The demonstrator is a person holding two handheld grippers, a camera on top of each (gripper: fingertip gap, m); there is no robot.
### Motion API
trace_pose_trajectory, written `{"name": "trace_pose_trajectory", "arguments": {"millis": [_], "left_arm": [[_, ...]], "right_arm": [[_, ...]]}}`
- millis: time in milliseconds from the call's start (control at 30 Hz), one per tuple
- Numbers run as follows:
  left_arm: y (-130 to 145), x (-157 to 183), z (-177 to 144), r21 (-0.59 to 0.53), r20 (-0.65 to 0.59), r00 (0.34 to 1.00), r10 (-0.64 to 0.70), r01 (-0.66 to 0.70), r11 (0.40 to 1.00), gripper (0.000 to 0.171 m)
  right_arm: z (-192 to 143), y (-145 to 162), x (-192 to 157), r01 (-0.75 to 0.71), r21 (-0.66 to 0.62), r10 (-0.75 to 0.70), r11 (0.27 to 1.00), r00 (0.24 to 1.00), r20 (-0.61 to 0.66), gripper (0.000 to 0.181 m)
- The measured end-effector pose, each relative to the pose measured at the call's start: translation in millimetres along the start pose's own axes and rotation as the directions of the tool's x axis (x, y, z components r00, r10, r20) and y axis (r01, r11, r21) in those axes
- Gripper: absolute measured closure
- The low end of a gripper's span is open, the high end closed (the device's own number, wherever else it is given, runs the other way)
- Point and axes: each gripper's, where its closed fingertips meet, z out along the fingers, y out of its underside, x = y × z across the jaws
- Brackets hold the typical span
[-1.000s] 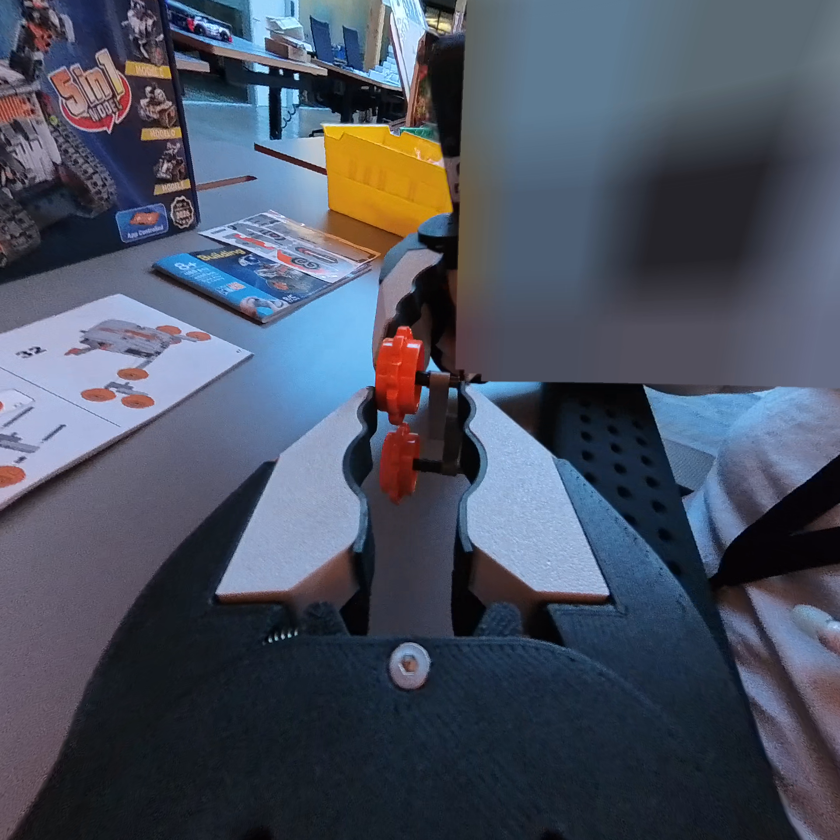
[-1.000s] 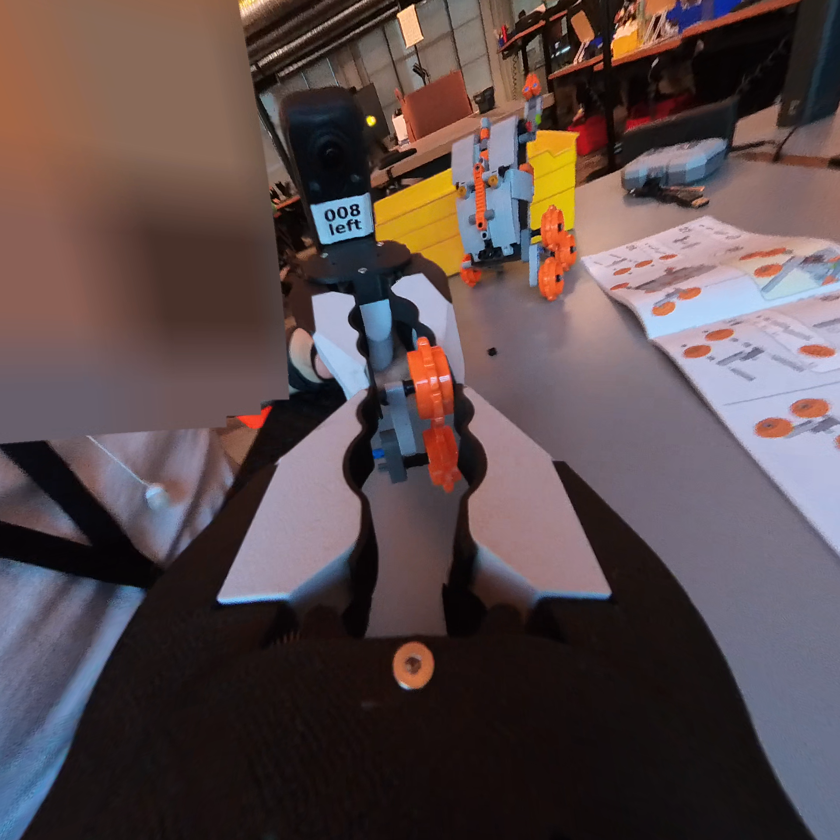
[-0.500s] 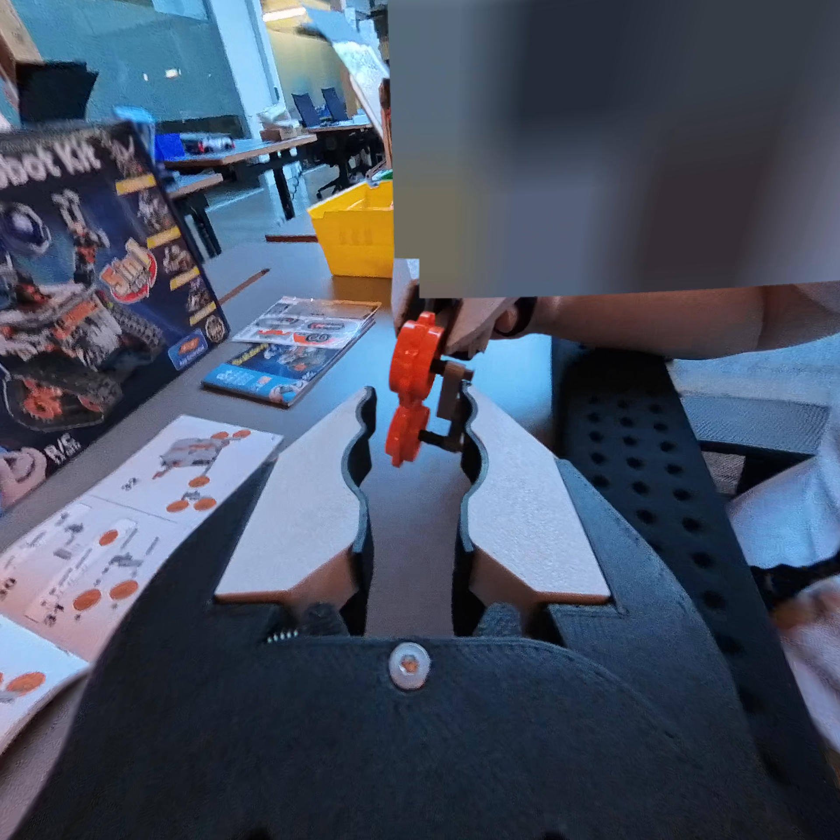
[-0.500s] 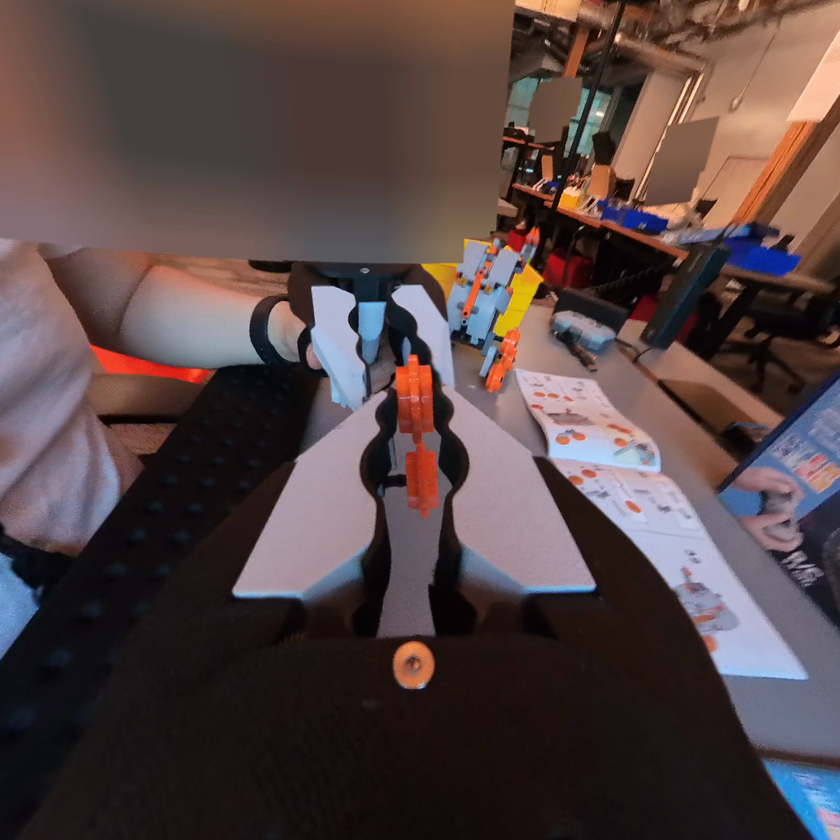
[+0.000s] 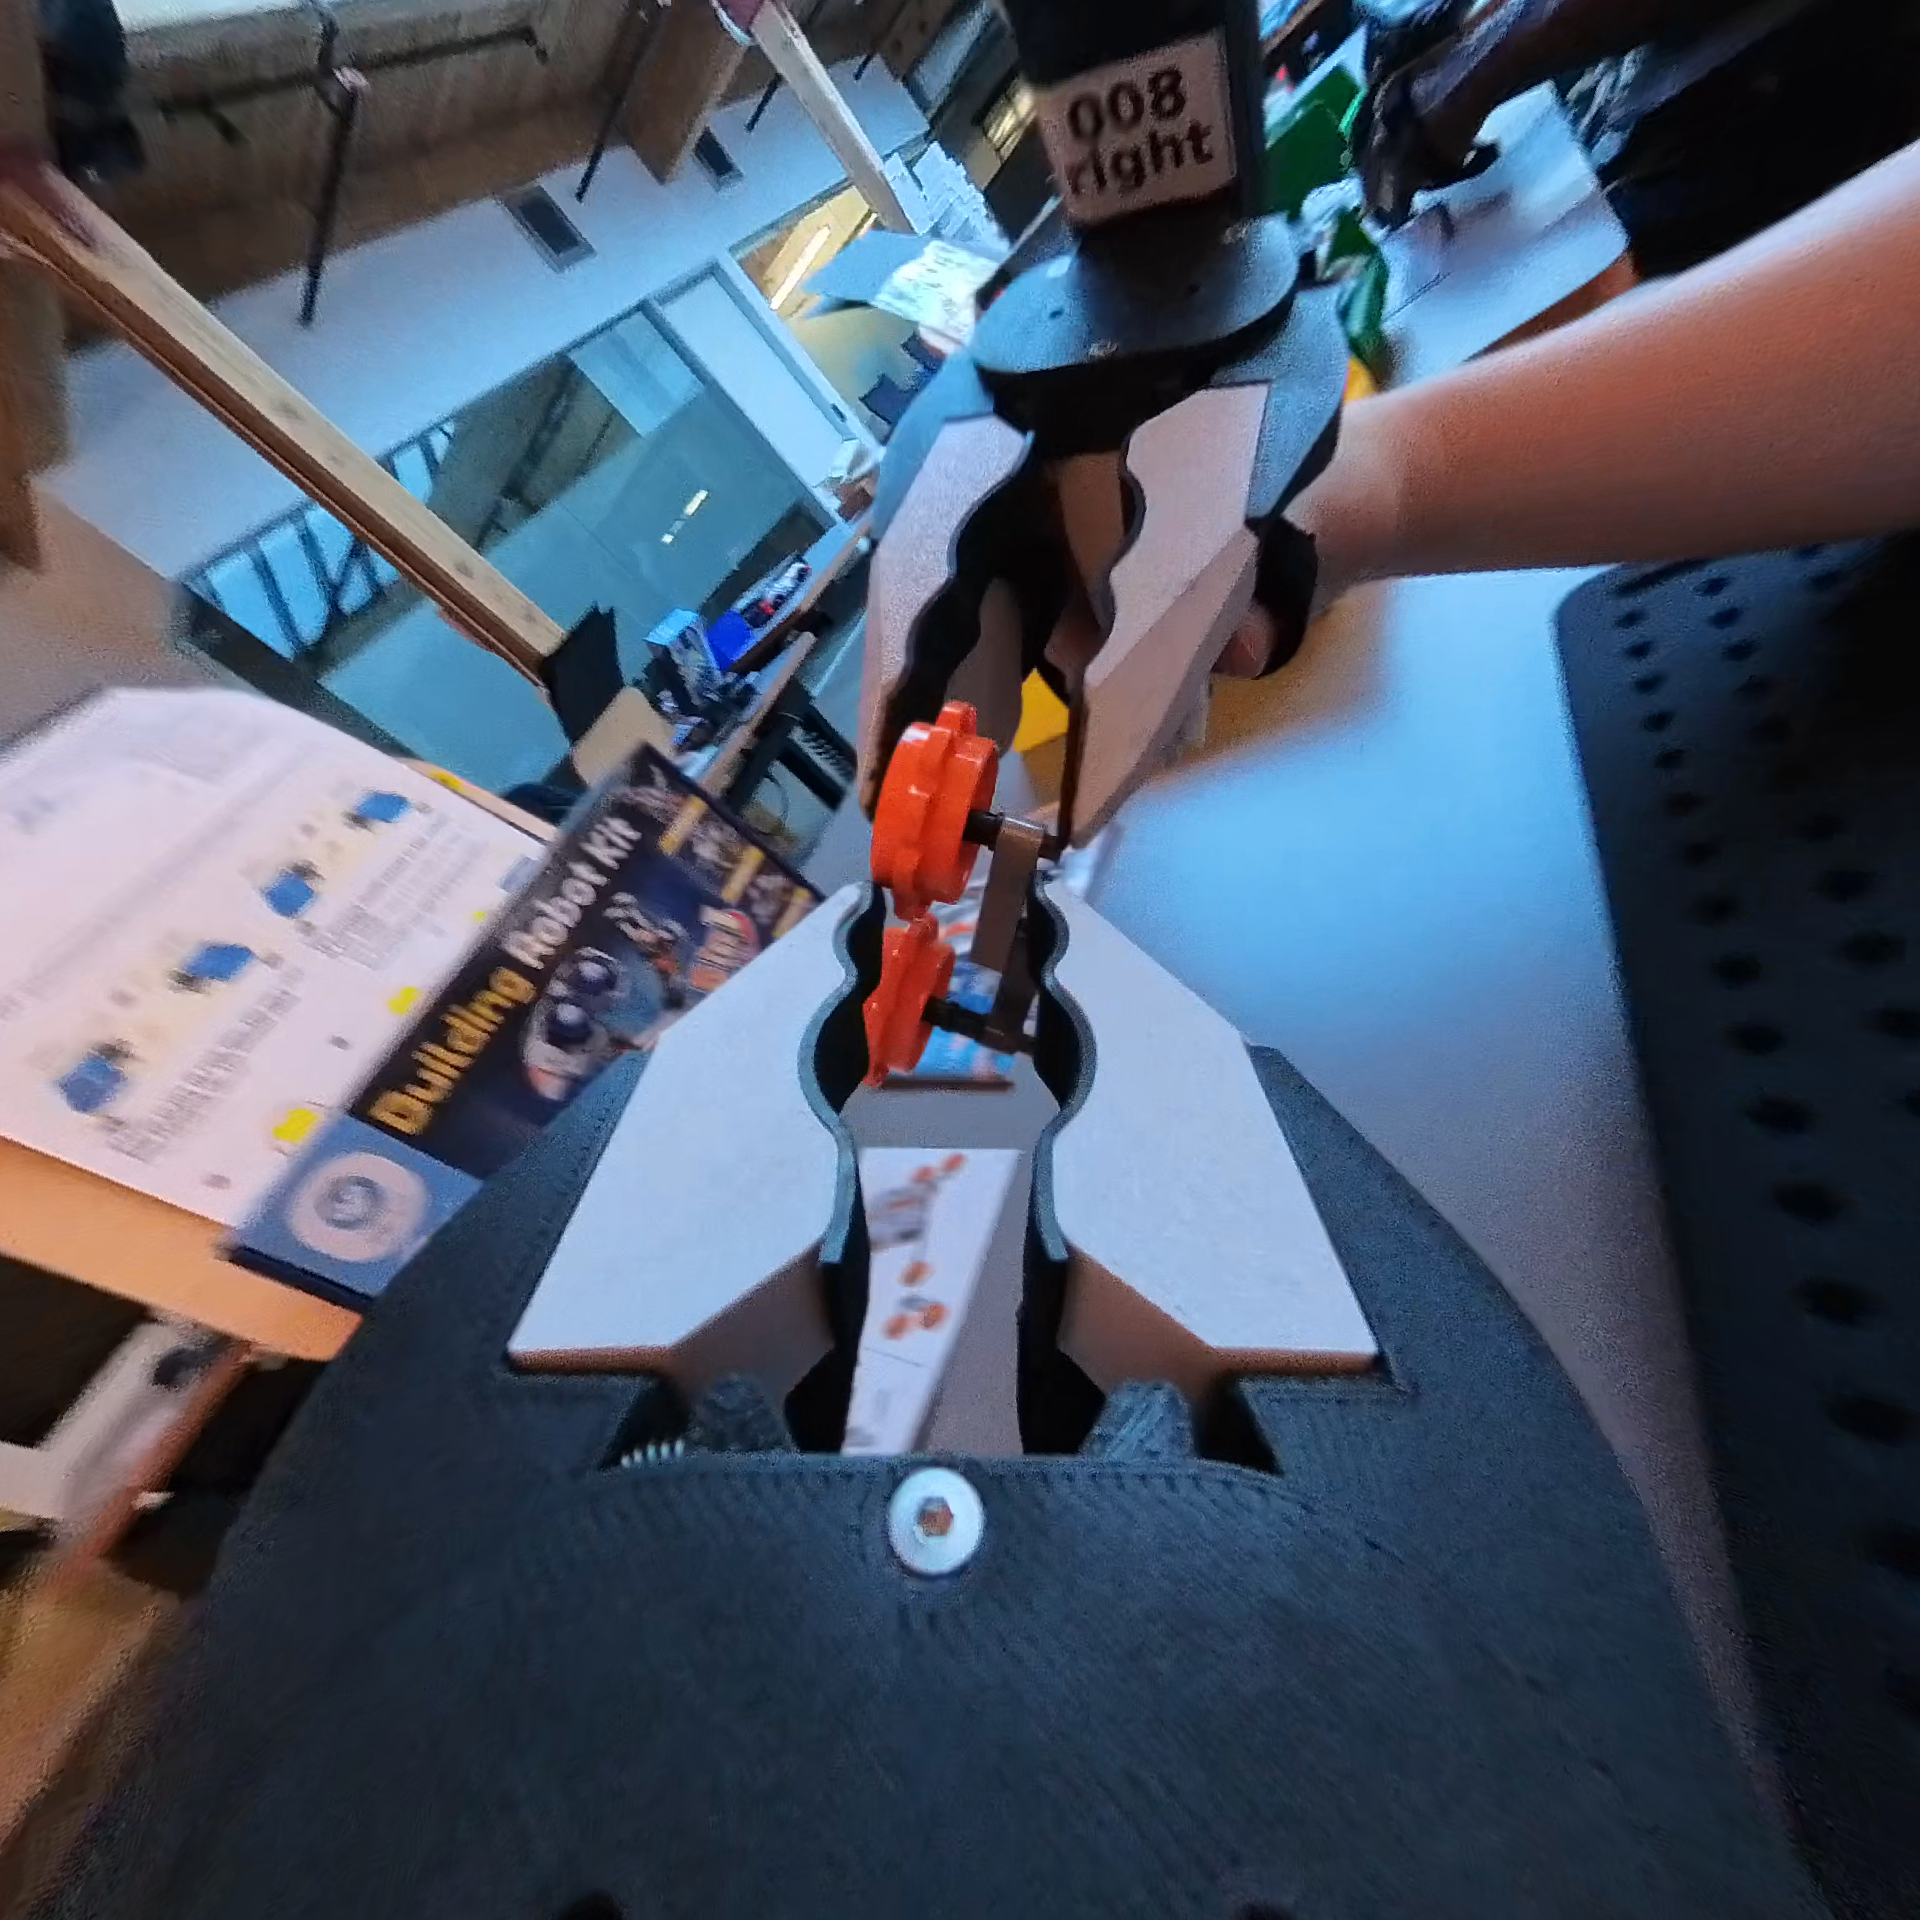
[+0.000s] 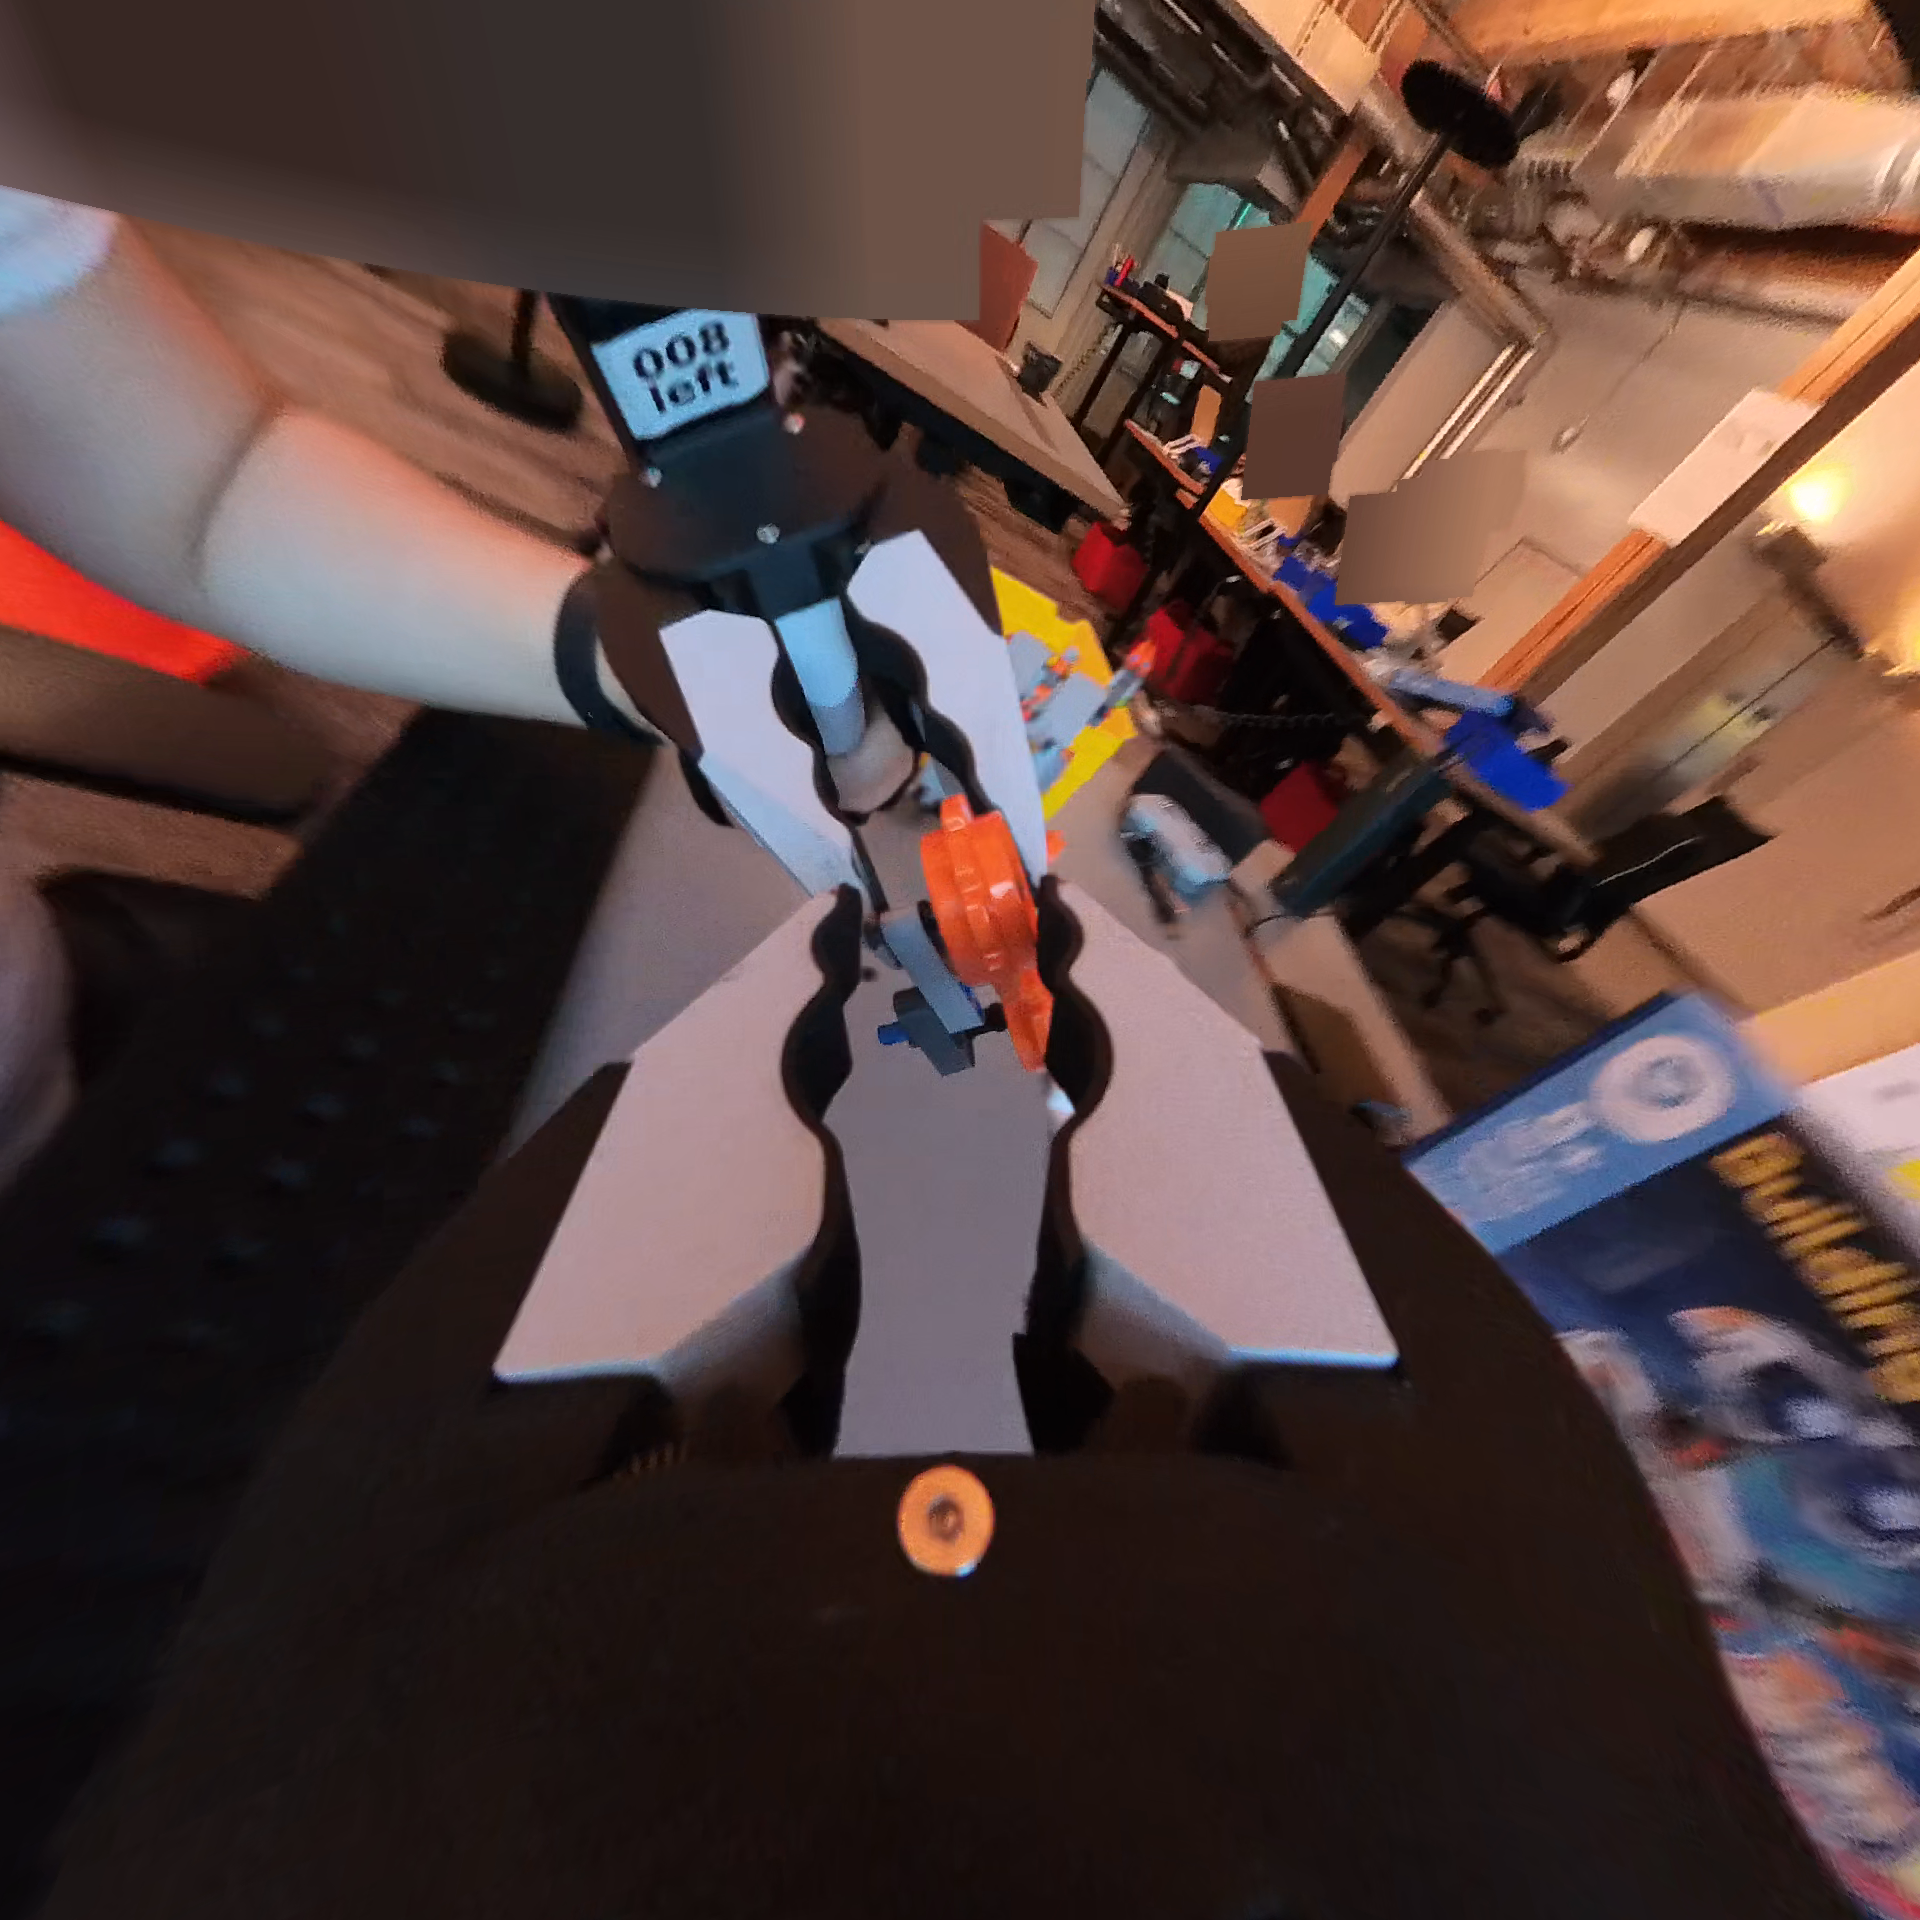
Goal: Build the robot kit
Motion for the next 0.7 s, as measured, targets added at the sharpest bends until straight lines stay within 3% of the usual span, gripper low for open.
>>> {"name": "trace_pose_trajectory", "arguments": {"millis": [100, 233, 333, 400, 500, 633, 700], "left_arm": [[-24.5, -27.4, 1.3, -0.005, 0.052, 0.983, 0.177, -0.177, 0.984, 0.149], [-65.2, -64.3, 3.3, -0.025, 0.116, 0.925, 0.362, -0.362, 0.932, 0.15], [-89.8, -81.9, 6.7, -0.033, 0.154, 0.878, 0.452, -0.453, 0.891, 0.149], [-108.1, -86.0, 7.3, 0.001, 0.198, 0.855, 0.479, -0.489, 0.872, 0.148], [-117.9, -86.4, 9.9, 0.041, 0.221, 0.878, 0.425, -0.444, 0.895, 0.147], [-91.6, -77.5, 23.3, 0.089, 0.116, 0.942, 0.314, -0.325, 0.942, 0.149], [-73.6, -75.3, 30.4, 0.105, 0.038, 0.98, 0.195, -0.198, 0.974, 0.153]], "right_arm": [[-5.1, -28.8, 22.6, 0.227, -0.05, -0.229, 0.973, 0.971, -0.06, 0.152], [-12.2, -74.0, 50.1, 0.46, -0.099, -0.47, 0.883, 0.872, -0.138, 0.155], [-22.5, -99.3, 64.8, 0.531, -0.122, -0.544, 0.839, 0.822, -0.165, 0.161], [-31.6, -116.3, 67.5, 0.531, -0.069, -0.533, 0.845, 0.823, -0.195, 0.162], [-39.4, -125.6, 68.0, 0.544, -0.016, -0.533, 0.839, 0.815, -0.228, 0.163], [-39.1, -94.4, 73.0, 0.541, -0.164, -0.564, 0.824, 0.808, -0.168, 0.165], [-41.1, -77.0, 82.3, 0.528, -0.269, -0.578, 0.806, 0.799, -0.164, 0.166]]}}
